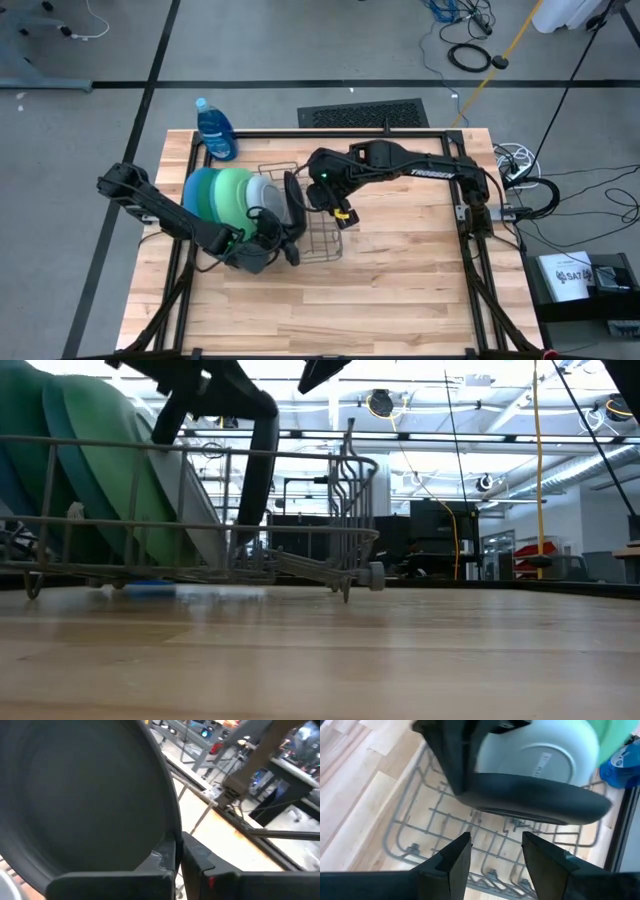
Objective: Sort dishes
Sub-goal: Put the black plate into the gray dish rack
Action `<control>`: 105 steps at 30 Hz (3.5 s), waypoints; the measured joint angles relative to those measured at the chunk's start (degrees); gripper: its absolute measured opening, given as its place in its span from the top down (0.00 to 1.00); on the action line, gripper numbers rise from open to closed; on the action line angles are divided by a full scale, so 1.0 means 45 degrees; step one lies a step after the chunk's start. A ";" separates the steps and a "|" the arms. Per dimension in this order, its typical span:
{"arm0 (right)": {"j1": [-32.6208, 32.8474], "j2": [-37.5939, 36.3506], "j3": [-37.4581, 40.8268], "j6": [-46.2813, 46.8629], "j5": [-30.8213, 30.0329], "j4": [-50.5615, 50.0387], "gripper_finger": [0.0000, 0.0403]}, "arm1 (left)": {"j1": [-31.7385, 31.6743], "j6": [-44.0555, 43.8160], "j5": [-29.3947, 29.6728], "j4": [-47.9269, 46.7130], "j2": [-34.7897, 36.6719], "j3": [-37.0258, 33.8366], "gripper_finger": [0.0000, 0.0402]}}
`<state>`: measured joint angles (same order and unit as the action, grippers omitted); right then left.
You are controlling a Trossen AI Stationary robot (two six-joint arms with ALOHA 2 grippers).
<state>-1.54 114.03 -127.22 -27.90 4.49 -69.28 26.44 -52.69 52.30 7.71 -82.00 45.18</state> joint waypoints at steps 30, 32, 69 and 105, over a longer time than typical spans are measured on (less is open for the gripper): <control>0.0136 0.0315 -0.0002 -0.0373 -0.0180 0.0476 0.55 | 0.0072 0.1143 -0.0380 0.1017 -0.0039 -0.0066 0.80; 0.0223 0.0451 -0.0012 -0.0820 -0.0869 0.0516 0.53 | 0.0067 0.1148 -0.0360 0.1002 -0.0039 -0.0066 0.79; 0.0306 0.1299 -0.0016 -0.1479 -0.1598 0.1769 0.45 | 0.0698 0.1896 0.0517 0.1063 0.0315 -0.0037 0.78; 0.1413 0.1383 0.0001 -0.3770 -0.4643 0.2016 0.44 | 0.1296 0.2795 0.0046 -0.0943 0.1481 0.0007 0.78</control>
<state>4.82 120.25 -127.22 -44.87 -16.40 -60.20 32.27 -40.12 52.51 3.46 -75.33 45.21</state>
